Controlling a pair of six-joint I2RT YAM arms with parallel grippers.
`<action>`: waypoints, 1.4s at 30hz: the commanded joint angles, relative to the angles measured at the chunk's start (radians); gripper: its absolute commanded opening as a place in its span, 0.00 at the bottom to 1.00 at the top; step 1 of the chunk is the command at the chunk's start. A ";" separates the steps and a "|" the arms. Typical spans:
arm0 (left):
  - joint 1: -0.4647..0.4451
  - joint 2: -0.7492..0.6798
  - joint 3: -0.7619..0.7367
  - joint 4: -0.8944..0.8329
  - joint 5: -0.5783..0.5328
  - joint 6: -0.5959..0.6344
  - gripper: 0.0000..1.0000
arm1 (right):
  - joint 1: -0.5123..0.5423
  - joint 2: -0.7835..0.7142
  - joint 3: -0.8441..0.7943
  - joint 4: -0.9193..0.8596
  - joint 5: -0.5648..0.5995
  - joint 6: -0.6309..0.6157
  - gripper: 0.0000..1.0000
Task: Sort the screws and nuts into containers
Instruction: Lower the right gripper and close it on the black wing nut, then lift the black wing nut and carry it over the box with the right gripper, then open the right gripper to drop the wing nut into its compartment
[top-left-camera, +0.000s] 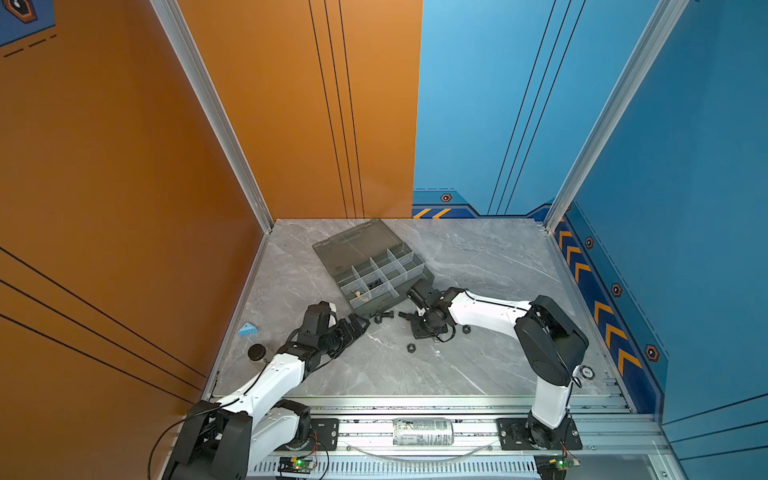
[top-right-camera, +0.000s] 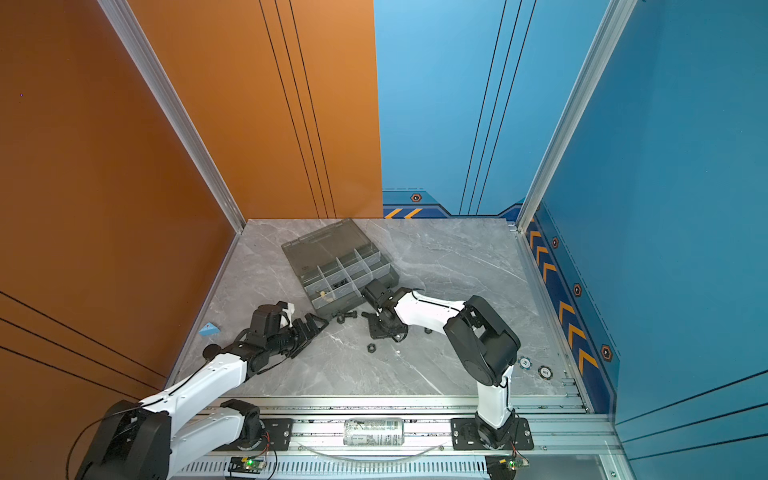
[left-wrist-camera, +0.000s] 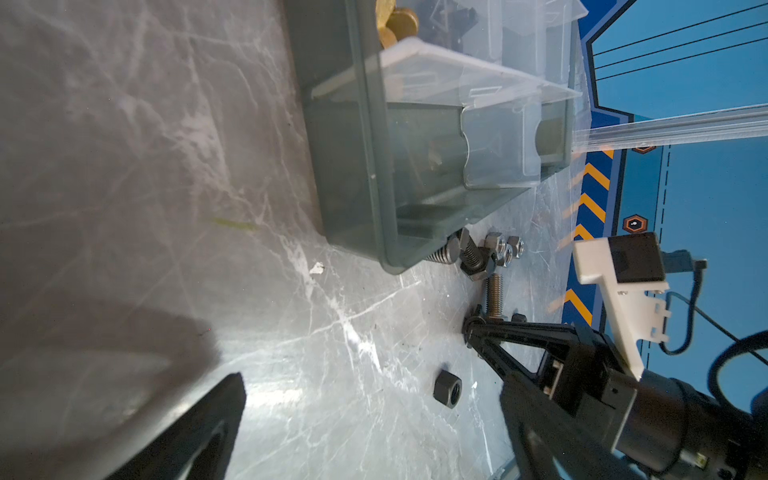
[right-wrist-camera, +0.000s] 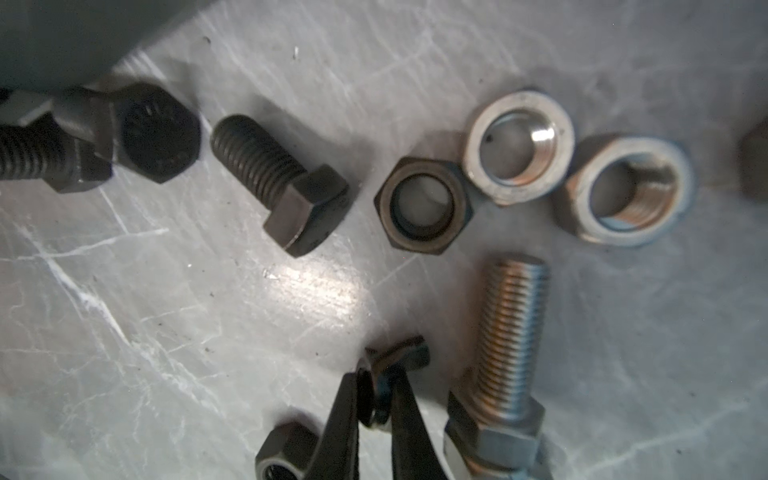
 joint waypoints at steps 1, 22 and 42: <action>0.001 -0.003 0.016 0.002 0.017 0.008 0.98 | -0.006 0.029 -0.018 -0.010 0.033 -0.021 0.00; 0.001 -0.005 0.013 0.011 0.019 0.006 0.98 | -0.010 -0.007 0.308 -0.007 -0.066 -0.336 0.00; 0.009 -0.058 0.020 -0.031 0.018 0.011 0.98 | -0.060 0.430 0.880 -0.075 -0.082 -0.347 0.00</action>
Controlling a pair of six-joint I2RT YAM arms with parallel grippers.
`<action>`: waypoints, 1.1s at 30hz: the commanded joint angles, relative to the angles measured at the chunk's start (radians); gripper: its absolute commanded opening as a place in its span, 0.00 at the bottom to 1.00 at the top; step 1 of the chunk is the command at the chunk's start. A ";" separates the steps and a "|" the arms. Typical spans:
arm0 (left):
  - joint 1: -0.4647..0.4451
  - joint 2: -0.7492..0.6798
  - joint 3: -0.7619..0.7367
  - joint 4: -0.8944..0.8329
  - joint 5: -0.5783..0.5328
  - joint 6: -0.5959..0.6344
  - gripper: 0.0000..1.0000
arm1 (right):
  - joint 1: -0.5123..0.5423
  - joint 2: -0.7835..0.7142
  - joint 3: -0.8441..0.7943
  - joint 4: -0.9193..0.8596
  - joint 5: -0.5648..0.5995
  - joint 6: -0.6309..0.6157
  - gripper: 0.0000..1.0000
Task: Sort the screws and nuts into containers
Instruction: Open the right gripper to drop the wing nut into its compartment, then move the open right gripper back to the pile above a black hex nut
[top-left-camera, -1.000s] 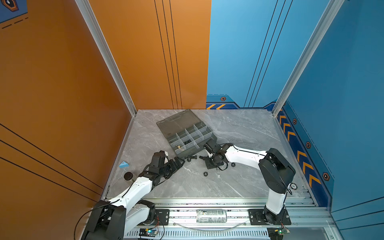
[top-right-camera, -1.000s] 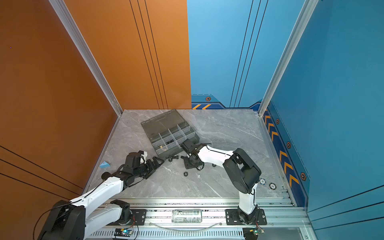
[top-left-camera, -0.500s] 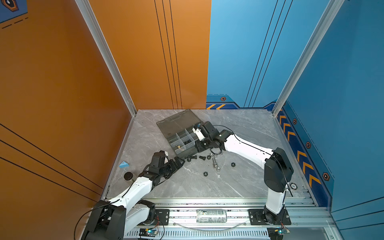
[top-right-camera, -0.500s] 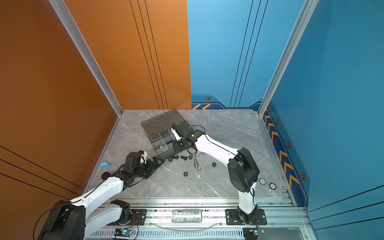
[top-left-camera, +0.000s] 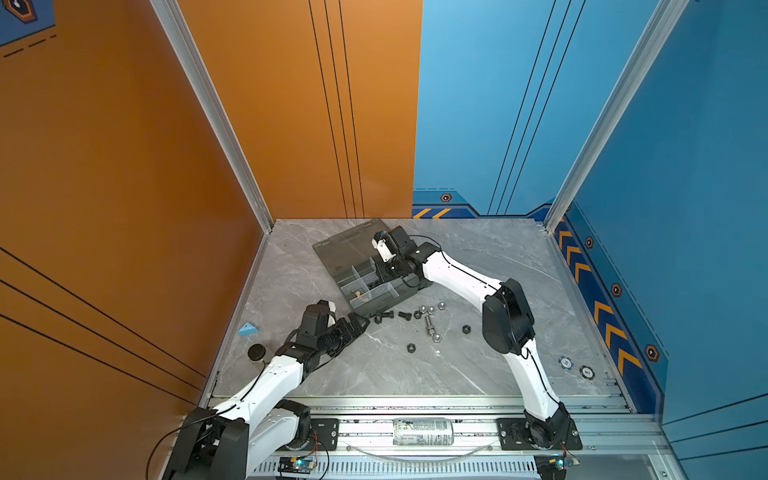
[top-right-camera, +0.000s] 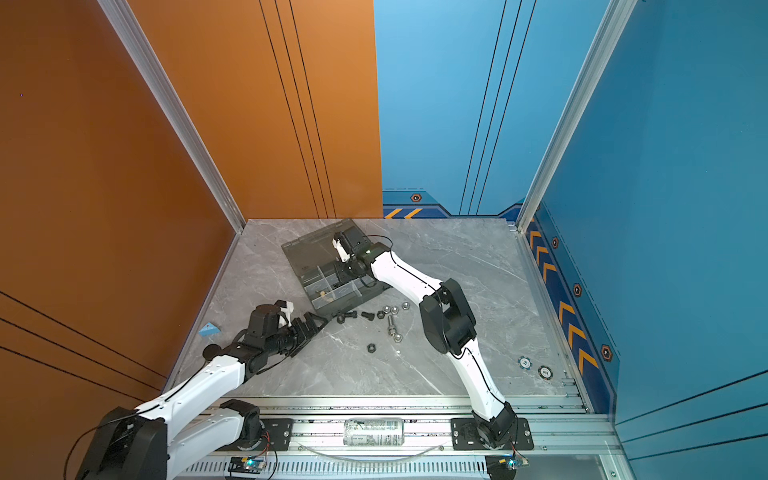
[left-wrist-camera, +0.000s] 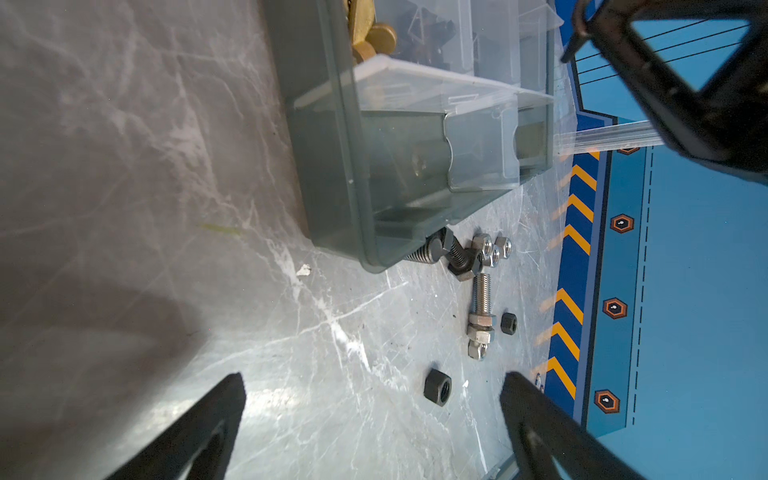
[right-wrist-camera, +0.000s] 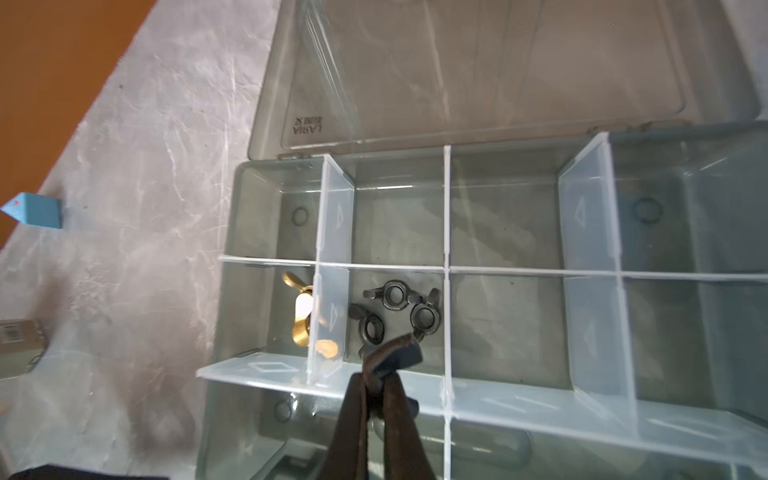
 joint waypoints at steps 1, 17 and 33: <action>0.009 -0.022 0.017 -0.025 0.015 0.010 0.98 | 0.002 0.023 0.040 -0.031 -0.014 -0.001 0.00; 0.007 -0.033 0.018 -0.025 0.018 0.003 0.98 | 0.004 0.069 0.044 -0.047 -0.019 -0.003 0.13; 0.005 -0.029 0.012 0.004 0.031 -0.014 0.98 | -0.016 -0.177 -0.096 -0.102 -0.017 -0.077 0.41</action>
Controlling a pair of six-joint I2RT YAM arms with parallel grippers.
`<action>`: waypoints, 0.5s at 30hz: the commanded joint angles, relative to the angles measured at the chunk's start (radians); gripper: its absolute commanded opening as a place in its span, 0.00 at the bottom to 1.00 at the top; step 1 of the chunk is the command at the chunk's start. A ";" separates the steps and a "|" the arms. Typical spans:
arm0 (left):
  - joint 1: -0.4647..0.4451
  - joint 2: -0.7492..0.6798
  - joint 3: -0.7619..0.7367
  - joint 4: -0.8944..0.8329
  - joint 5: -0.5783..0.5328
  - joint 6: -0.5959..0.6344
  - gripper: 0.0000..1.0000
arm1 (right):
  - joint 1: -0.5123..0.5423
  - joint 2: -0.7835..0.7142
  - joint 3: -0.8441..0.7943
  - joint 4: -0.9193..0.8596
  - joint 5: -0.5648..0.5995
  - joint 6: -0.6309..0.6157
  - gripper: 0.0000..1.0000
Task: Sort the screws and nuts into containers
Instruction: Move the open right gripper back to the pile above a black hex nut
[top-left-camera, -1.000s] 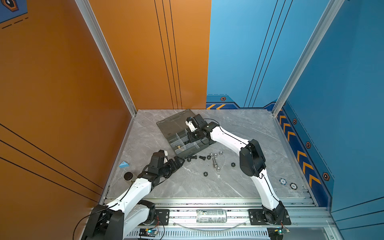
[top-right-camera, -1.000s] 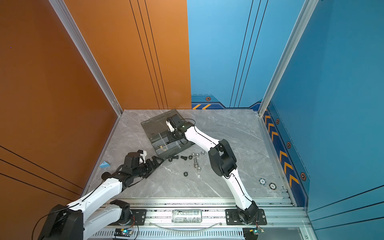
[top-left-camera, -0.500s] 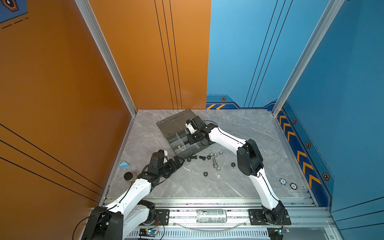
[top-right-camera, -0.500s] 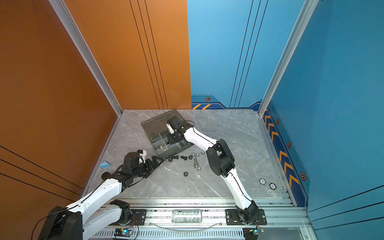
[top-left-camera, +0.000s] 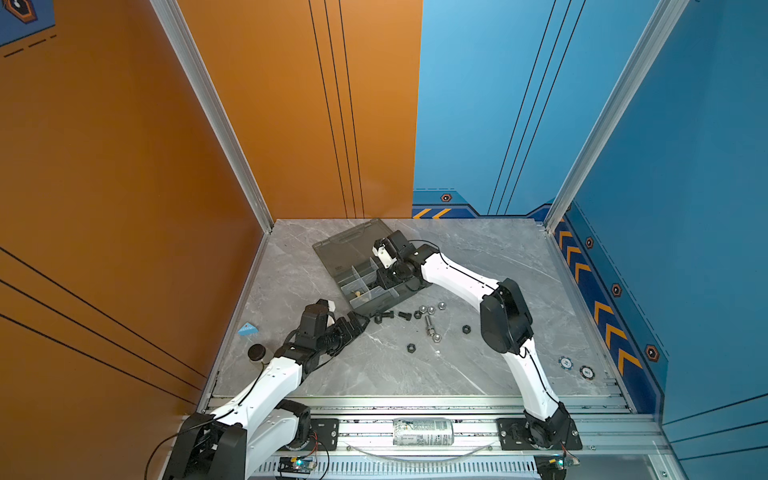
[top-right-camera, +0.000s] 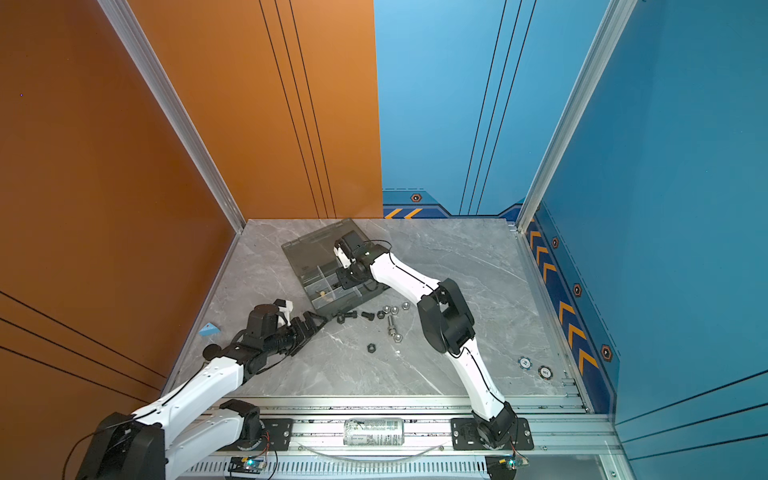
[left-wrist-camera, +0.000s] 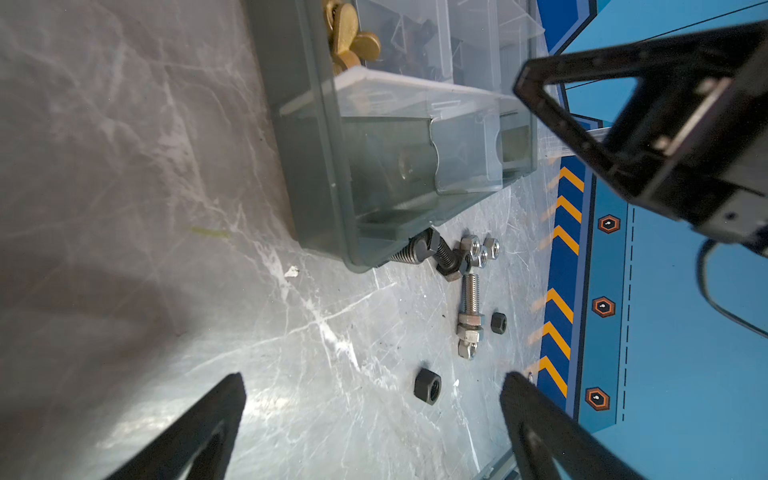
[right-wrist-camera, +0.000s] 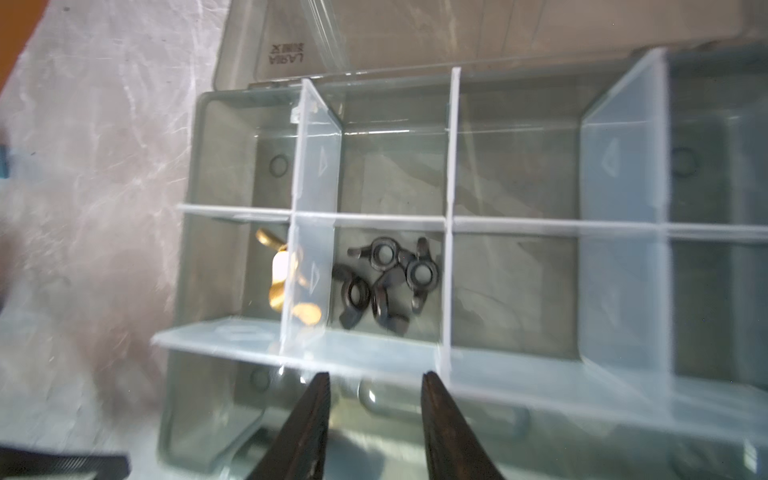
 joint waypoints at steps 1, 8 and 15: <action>0.004 -0.008 0.009 0.004 0.028 -0.008 0.98 | -0.012 -0.150 -0.070 -0.032 -0.015 -0.027 0.42; 0.004 -0.008 0.014 0.002 0.027 -0.008 0.98 | -0.066 -0.349 -0.323 -0.043 0.015 0.023 0.46; 0.002 -0.005 0.020 -0.005 0.022 -0.004 0.98 | -0.105 -0.496 -0.580 -0.065 0.040 0.111 0.47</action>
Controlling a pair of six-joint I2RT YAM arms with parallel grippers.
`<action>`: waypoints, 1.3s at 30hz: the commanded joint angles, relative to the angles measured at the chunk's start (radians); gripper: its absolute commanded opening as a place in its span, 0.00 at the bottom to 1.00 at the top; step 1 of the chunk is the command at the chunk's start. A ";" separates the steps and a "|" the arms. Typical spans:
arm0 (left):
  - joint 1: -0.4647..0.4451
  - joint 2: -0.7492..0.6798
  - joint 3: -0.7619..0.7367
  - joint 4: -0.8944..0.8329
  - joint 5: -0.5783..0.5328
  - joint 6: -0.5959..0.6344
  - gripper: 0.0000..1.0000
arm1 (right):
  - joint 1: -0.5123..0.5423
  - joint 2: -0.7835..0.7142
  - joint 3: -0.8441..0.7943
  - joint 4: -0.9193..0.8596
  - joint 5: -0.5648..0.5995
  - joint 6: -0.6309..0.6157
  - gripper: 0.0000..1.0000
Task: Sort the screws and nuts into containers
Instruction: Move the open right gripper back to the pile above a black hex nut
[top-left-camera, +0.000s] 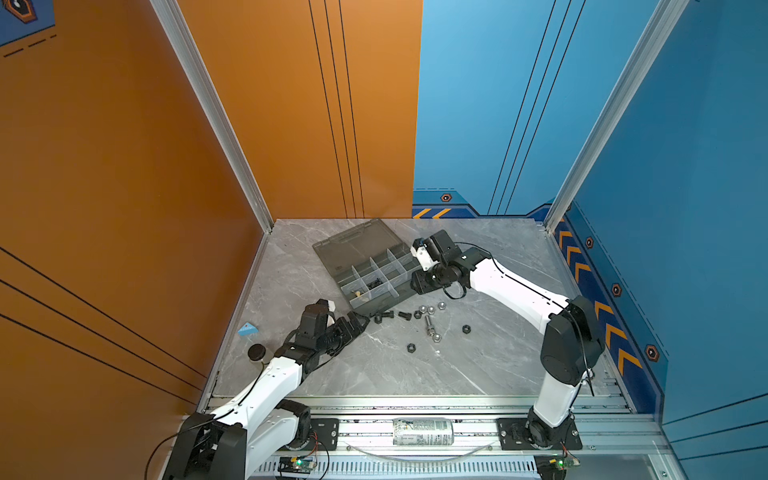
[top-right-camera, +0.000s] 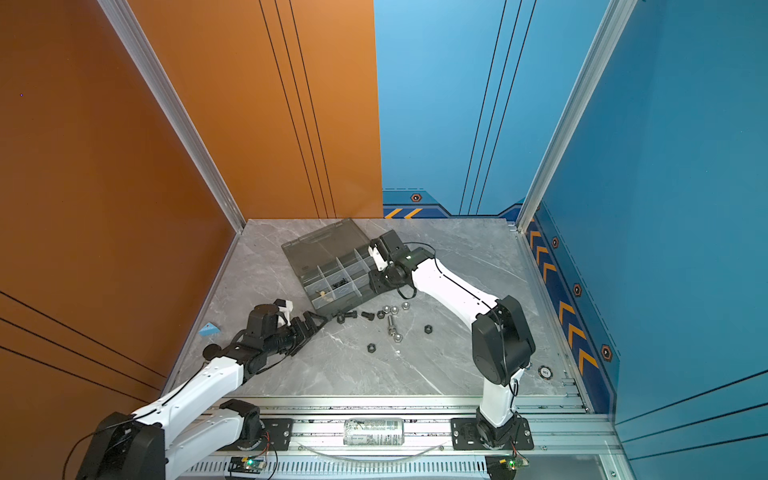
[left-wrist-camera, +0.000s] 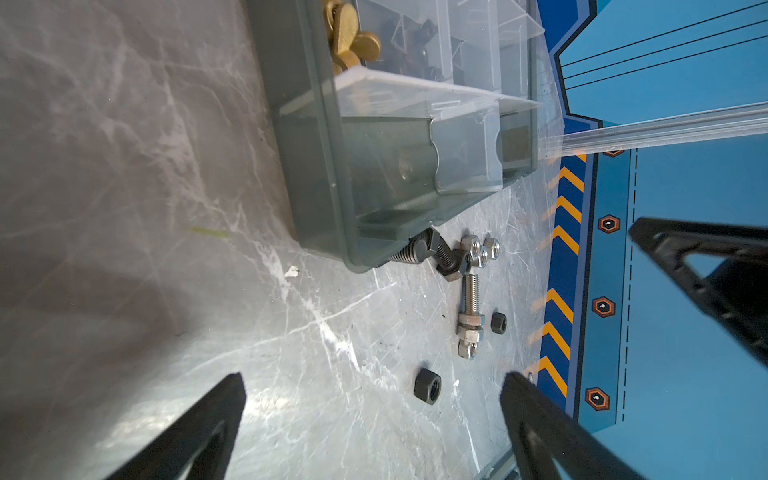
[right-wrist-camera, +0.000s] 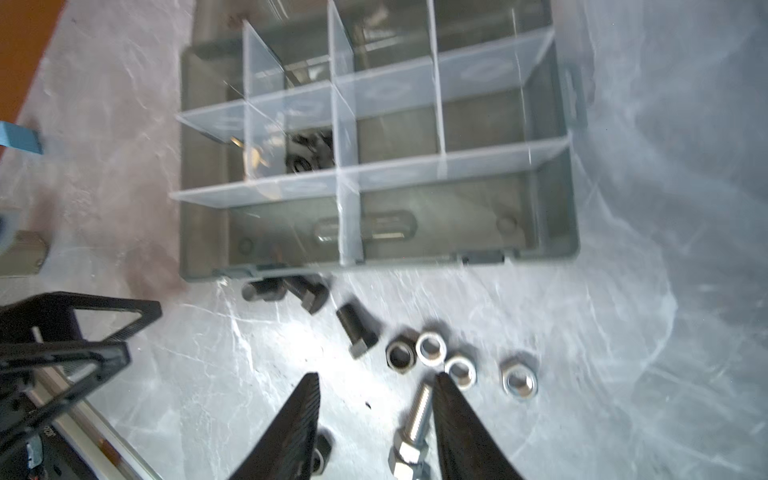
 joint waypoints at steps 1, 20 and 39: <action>0.004 -0.003 0.022 -0.005 0.024 -0.002 0.98 | -0.014 -0.066 -0.111 -0.049 0.028 0.066 0.47; -0.003 0.029 0.032 0.011 0.031 0.001 0.98 | -0.108 -0.219 -0.394 -0.107 0.224 0.237 0.51; -0.007 0.044 0.035 0.012 0.028 0.002 0.98 | -0.161 -0.146 -0.467 -0.017 0.152 0.254 0.53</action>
